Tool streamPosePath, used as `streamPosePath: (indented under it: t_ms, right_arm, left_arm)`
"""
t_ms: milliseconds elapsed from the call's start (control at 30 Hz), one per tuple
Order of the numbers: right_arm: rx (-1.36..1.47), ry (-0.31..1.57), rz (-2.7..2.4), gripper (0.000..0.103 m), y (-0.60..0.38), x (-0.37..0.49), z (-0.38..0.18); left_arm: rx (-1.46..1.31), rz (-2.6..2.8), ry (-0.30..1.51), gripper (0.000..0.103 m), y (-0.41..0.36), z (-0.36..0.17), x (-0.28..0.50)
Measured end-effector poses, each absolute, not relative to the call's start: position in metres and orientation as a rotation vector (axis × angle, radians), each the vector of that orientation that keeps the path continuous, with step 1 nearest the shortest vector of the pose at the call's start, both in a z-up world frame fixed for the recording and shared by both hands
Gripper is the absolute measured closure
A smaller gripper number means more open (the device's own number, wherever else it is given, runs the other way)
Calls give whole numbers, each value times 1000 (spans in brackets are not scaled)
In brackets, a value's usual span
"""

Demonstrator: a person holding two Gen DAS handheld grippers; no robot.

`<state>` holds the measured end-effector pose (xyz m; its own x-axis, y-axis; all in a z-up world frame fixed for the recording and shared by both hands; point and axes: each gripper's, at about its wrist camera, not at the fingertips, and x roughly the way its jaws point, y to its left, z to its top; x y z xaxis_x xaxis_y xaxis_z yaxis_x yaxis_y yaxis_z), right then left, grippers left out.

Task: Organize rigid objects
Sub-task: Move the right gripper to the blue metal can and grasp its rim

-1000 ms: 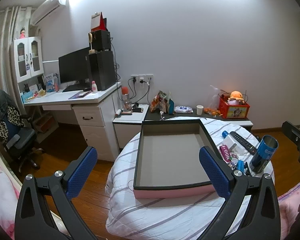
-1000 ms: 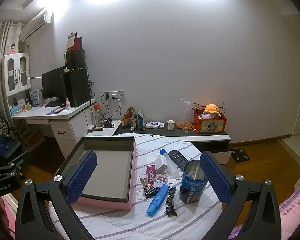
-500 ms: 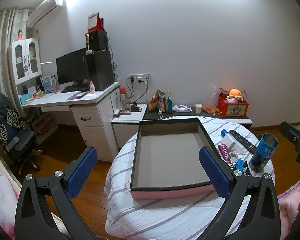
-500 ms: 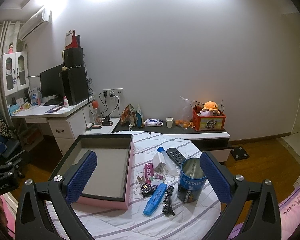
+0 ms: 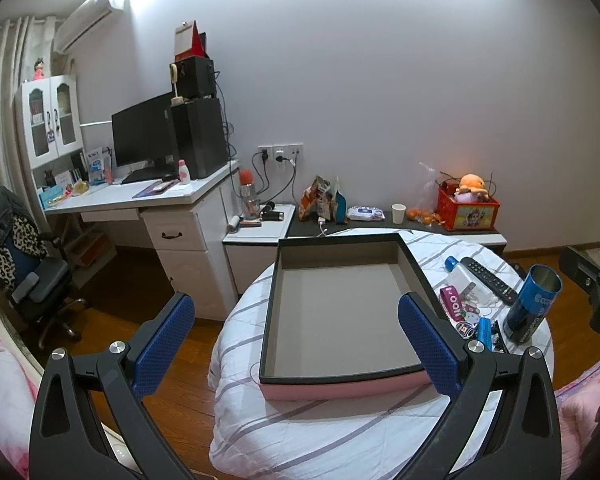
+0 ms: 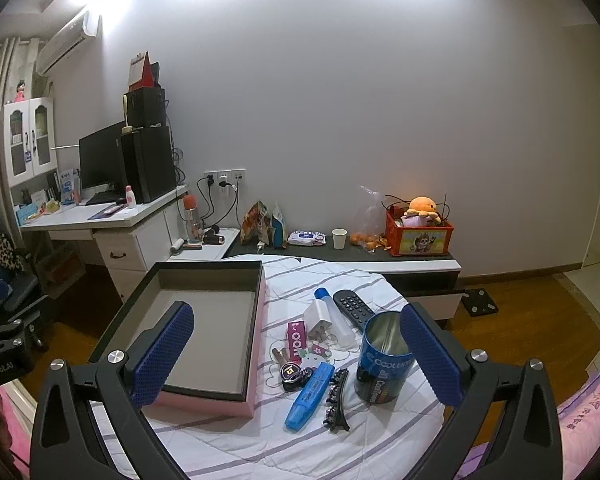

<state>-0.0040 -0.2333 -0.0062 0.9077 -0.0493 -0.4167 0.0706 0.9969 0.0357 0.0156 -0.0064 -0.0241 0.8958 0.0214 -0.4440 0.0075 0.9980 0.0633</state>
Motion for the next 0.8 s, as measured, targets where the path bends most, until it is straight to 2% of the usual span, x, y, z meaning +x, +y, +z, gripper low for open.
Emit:
streamPosePath:
  t_ms: [533, 800]
  right_arm:
    - [53, 473, -109, 0, -254, 8, -24]
    - [33, 527, -164, 0, -273, 17, -46]
  left_arm:
    - [25, 26, 506, 0, 11, -38, 36]
    - [-19, 92, 650, 0, 41, -73, 77]
